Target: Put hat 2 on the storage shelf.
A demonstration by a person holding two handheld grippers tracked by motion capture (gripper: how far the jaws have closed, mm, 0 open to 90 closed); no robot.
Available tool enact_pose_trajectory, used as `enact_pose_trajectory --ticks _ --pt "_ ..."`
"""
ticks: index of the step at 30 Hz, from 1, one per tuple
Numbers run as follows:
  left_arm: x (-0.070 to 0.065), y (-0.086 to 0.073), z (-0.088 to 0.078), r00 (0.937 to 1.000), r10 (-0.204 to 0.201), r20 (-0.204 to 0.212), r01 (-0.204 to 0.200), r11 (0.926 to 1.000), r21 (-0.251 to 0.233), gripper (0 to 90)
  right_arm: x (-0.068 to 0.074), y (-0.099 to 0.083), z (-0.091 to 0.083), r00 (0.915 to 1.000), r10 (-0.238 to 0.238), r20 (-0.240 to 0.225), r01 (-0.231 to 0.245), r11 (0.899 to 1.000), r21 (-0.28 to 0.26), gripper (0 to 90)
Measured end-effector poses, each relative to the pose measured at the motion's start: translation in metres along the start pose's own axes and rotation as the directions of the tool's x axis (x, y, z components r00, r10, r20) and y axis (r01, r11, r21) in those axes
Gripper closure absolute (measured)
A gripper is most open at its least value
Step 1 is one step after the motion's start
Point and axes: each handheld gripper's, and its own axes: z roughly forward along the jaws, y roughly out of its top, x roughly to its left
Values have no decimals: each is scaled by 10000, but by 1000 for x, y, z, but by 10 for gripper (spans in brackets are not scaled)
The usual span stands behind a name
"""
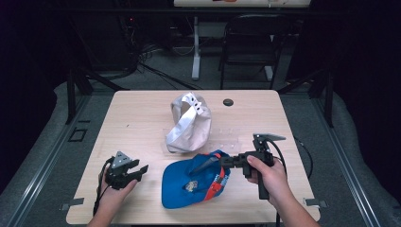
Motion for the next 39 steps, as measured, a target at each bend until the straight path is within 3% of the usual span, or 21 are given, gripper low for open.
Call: enact_pose_trajectory --ticks 2,3,5,9,13,18,20,26,30,39 --pt "0 0 0 10000 6 0 -6 10000 10 535 12 3 -2 9997 -158 -166 159 9998 88 781" --pt "0 0 0 10000 1 -1 -1 10000 20 535 24 6 -4 9991 -177 -387 177 9998 -4 781" --pt "0 -1 0 10000 2 -6 -2 10000 23 535 30 8 -5 9985 -251 -494 253 9997 18 781" --pt "0 -1 -2 10000 10 -13 -10 10000 25 535 55 12 -8 9957 -340 -864 342 9994 8 781" --pt "0 -2 -2 10000 -27 -39 27 10000 -10 535 70 14 -16 9959 -464 -773 450 9988 -194 781" --pt "0 -1 -3 10000 -26 -53 26 10000 -7 534 80 19 -33 9976 -543 -434 519 9972 -541 781" --pt "1 -2 -3 10000 -35 -81 36 10000 40 534 86 23 -48 9984 -517 -228 495 9949 -875 781" --pt "3 -2 -4 9996 -215 -161 215 9998 3 534 94 36 -71 9992 -396 -102 376 9885 -1466 781" --pt "6 -3 -6 9991 -347 -256 346 9994 -66 533 104 54 -82 9993 -345 114 361 9777 -2068 780" --pt "8 -6 -8 9989 -358 -316 358 9994 -17 533 116 80 -95 9977 -450 506 577 9562 -2869 781"
